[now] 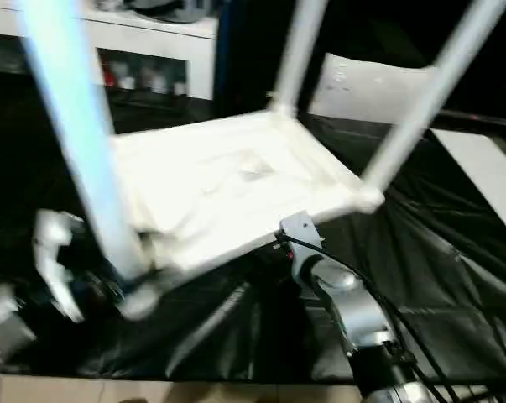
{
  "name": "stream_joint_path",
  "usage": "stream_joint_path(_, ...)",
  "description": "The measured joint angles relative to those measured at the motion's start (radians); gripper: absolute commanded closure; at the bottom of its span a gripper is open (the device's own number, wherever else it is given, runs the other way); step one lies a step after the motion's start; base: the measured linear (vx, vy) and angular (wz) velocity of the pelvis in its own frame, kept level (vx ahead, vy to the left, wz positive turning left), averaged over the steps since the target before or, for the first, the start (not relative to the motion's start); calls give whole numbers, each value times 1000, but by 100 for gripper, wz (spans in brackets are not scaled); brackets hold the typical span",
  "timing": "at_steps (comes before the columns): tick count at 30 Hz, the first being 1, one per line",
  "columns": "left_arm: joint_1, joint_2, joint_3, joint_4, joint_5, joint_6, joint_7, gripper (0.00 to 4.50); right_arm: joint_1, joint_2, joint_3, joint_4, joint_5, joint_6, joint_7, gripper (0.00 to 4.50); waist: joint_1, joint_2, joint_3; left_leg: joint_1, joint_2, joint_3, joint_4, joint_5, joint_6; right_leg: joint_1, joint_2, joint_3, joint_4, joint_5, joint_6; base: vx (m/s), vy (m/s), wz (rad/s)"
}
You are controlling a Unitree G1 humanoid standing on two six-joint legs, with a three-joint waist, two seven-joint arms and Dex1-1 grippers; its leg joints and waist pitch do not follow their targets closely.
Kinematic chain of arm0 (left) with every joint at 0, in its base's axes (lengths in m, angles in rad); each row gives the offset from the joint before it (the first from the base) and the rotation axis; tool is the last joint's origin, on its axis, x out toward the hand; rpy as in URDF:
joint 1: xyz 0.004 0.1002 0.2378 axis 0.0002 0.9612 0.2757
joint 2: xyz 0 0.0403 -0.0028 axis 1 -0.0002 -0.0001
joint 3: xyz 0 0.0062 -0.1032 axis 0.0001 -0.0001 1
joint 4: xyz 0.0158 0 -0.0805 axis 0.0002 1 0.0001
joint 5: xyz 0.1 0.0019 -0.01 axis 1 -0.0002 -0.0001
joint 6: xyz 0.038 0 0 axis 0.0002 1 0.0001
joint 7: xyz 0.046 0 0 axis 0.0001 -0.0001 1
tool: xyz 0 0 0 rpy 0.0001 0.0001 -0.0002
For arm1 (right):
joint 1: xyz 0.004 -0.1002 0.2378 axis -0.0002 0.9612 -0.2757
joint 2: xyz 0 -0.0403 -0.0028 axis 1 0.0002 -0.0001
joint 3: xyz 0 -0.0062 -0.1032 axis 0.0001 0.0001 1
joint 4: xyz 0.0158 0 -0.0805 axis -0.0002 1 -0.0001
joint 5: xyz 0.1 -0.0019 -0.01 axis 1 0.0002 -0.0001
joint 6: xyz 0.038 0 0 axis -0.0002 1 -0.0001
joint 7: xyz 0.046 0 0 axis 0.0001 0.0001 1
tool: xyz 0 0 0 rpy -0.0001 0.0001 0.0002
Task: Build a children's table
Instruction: Rotate table base
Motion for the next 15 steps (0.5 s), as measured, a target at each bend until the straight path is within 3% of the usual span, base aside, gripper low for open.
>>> stream_joint_path(5,-17,-70,-87,-69,-30,55,37,3,-30,20,11,41,-17,-22,3,0,-10,-7,-1,1,1,0,-5,2,-3,-1,1,0,0,0,0,0,0,0)
stream_joint_path(15,-162,-185,-216,-31,-13,90,55,3,-95,52,27,124,-48,-62,27,0,-15,-11,1,3,2,1,-11,6,-7,-2,3,0,-1,0,-1,0,0,0)
